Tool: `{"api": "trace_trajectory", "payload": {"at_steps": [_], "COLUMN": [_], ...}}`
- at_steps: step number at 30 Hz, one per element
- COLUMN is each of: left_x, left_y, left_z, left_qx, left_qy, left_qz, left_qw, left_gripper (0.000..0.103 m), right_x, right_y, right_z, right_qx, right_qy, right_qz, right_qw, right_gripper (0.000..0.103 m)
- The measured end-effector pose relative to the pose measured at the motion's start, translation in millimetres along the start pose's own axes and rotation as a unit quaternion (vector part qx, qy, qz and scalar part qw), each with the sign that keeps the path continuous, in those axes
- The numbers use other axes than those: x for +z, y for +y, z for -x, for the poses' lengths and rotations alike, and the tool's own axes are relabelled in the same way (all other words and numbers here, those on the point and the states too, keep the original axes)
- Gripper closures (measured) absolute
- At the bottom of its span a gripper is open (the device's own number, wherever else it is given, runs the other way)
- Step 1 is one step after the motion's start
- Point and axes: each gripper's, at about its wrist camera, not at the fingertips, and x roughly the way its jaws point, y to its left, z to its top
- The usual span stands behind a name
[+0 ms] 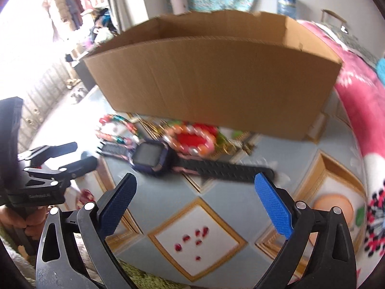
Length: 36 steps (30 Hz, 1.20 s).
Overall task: Organize jewelry
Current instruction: 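Close the left gripper on the black watch strap while the right gripper grips the watch face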
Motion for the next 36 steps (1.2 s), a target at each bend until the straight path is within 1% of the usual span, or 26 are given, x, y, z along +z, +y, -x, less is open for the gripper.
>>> {"api": "trace_trajectory", "payload": {"at_steps": [1, 2, 3, 4, 5, 6, 8, 10, 11, 13, 14, 16, 17, 18, 19, 21, 22, 24, 25, 29, 30, 32, 33, 34, 35, 36], "left_x": [3, 4, 6, 7, 9, 10, 13, 17, 16, 17, 17, 15, 14, 14, 14, 13, 12, 12, 11, 14, 14, 15, 15, 16, 16, 16], "left_y": [2, 3, 4, 6, 8, 8, 11, 13, 13, 18, 23, 35, 42, 47, 48, 47, 47, 50, 48, 36, 31, 23, 19, 16, 13, 13], "left_z": [-1, -2, -4, -7, -8, -8, -11, -14, -13, -13, -12, -7, -6, -8, -9, -14, -17, -19, -20, -18, -16, -14, -12, -11, -8, -5], "left_qx": [-0.02, -0.029, -0.039, -0.045, -0.047, -0.052, -0.066, -0.09, -0.101, -0.112, -0.128, -0.186, -0.236, -0.27, -0.274, -0.239, -0.231, -0.23, -0.227, -0.194, -0.179, -0.151, -0.138, -0.127, -0.116, -0.113], "left_qy": [0.0, 0.002, 0.006, 0.012, 0.011, 0.012, 0.018, 0.024, 0.026, 0.026, 0.026, 0.019, 0.02, 0.023, 0.025, 0.033, 0.036, 0.036, 0.034, 0.02, 0.015, 0.007, 0.002, 0.0, -0.005, -0.007], "left_qz": [0.007, 0.01, 0.013, 0.018, 0.02, 0.02, 0.028, 0.037, 0.042, 0.054, 0.069, 0.106, 0.13, 0.149, 0.154, 0.149, 0.15, 0.166, 0.165, 0.137, 0.124, 0.1, 0.087, 0.079, 0.068, 0.062], "left_qw": [0.9998, 0.9995, 0.9991, 0.9988, 0.9986, 0.9983, 0.9973, 0.9949, 0.9937, 0.9919, 0.9891, 0.9767, 0.9627, 0.951, 0.9489, 0.959, 0.9606, 0.9583, 0.9592, 0.9713, 0.976, 0.9834, 0.9865, 0.9888, 0.9909, 0.9917], "left_gripper": [0.032, 0.035, 0.041, 0.046, 0.048, 0.053, 0.056, 0.061, 0.062, 0.062, 0.062, 0.064, 0.064, 0.063, 0.063, 0.063, 0.063, 0.063, 0.063, 0.064, 0.065, 0.072, 0.08, 0.086, 0.089, 0.094], "right_x": [4, 7, 10, 13, 16, 17, 21, 21, 23, 24, 24, 26, 28, 29, 25, 23, 23, 21, 20, 19, 18, 18, 17, 16, 15, 14], "right_y": [2, 3, 5, 7, 10, 12, 16, 16, 16, 16, 17, 17, 12, 13, 11, 10, 10, 10, 11, 12, 12, 13, 14, 15, 16, 17], "right_z": [-1, -4, -8, -12, -17, -20, -26, -38, -45, -46, -46, -47, -38, -40, -38, -39, -39, -39, -39, -39, -39, -39, -39, -38, -38, -37], "right_qx": [0.009, 0.02, 0.031, 0.039, 0.049, 0.053, 0.063, 0.068, 0.068, 0.069, 0.069, 0.07, 0.072, 0.073, 0.073, 0.074, 0.073, 0.073, 0.072, 0.072, 0.072, 0.074, 0.075, 0.075, 0.074, 0.072], "right_qy": [-0.002, -0.001, 0.002, 0.006, 0.011, 0.013, 0.021, 0.036, 0.039, 0.036, 0.036, 0.037, 0.037, 0.036, 0.038, 0.037, 0.036, 0.036, 0.036, 0.034, 0.034, 0.035, 0.036, 0.036, 0.036, 0.037], "right_qz": [0.003, 0.005, 0.004, 0.004, 0.003, 0.002, 0.0, -0.007, -0.01, -0.011, -0.01, -0.009, -0.01, -0.011, -0.01, -0.009, -0.009, -0.006, -0.005, 0.0, 0.001, 0.001, 0.003, 0.004, 0.007, 0.01], "right_qw": [1.0, 1.0, 1.0, 0.999, 0.999, 0.999, 0.998, 0.997, 0.997, 0.997, 0.997, 0.997, 0.997, 0.997, 0.997, 0.997, 0.997, 0.997, 0.997, 0.997, 0.997, 0.997, 0.997, 0.997, 0.997, 0.997], "right_gripper": [0.016, 0.019, 0.022, 0.03, 0.036, 0.037, 0.049, 0.056, 0.057, 0.058, 0.058, 0.059, 0.059, 0.059, 0.059, 0.059, 0.059, 0.058, 0.059, 0.058, 0.058, 0.058, 0.058, 0.059, 0.059, 0.059]}}
